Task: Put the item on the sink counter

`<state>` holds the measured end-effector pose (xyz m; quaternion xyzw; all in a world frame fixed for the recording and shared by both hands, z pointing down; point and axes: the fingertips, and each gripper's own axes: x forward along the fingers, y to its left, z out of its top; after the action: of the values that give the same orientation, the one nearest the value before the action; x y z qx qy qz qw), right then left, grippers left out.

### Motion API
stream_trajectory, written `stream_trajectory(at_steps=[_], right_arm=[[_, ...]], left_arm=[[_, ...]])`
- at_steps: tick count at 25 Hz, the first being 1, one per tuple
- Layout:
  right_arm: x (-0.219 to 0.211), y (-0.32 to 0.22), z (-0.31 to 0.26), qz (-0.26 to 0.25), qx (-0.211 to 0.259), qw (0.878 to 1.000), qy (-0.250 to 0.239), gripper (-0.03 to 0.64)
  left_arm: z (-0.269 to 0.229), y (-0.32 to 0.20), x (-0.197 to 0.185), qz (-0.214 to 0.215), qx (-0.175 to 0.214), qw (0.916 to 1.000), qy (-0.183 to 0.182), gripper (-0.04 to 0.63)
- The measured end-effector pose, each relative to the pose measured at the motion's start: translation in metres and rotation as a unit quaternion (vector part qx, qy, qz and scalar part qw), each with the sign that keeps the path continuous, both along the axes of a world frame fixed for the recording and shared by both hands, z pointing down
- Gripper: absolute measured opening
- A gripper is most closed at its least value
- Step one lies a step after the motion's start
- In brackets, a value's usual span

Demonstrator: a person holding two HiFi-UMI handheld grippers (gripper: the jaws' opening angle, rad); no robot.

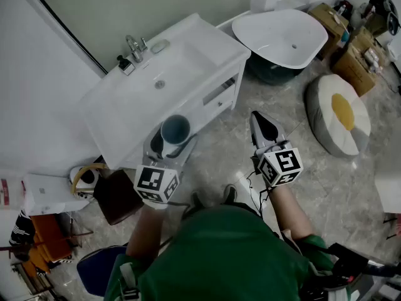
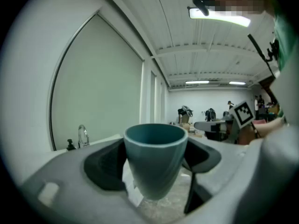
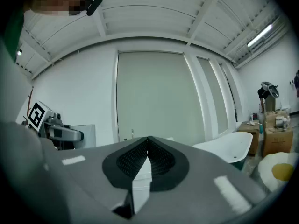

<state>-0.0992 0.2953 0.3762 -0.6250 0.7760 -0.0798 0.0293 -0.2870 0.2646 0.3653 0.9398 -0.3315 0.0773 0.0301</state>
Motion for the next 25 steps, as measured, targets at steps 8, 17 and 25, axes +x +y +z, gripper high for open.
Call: stream_trajectory(at_steps=[8,17,25], right_arm=[[-0.010,-0.001,-0.003,-0.008,0.006,1.000,0.008,-0.003],[0.023,0.005,-0.020,-0.016,0.028,0.999,0.003,-0.003],[0.073,0.013,-0.018,-0.017,0.024,1.000,0.007,-0.003]], left_arm=[[-0.002,-0.002,-0.007,-0.007,0.008,0.9999,0.002,0.376],[-0.020,-0.005,0.026,-0.019,0.029,0.9993,0.012,0.376],[-0.028,-0.011,0.055,-0.042,0.045,0.9981,0.010,0.376]])
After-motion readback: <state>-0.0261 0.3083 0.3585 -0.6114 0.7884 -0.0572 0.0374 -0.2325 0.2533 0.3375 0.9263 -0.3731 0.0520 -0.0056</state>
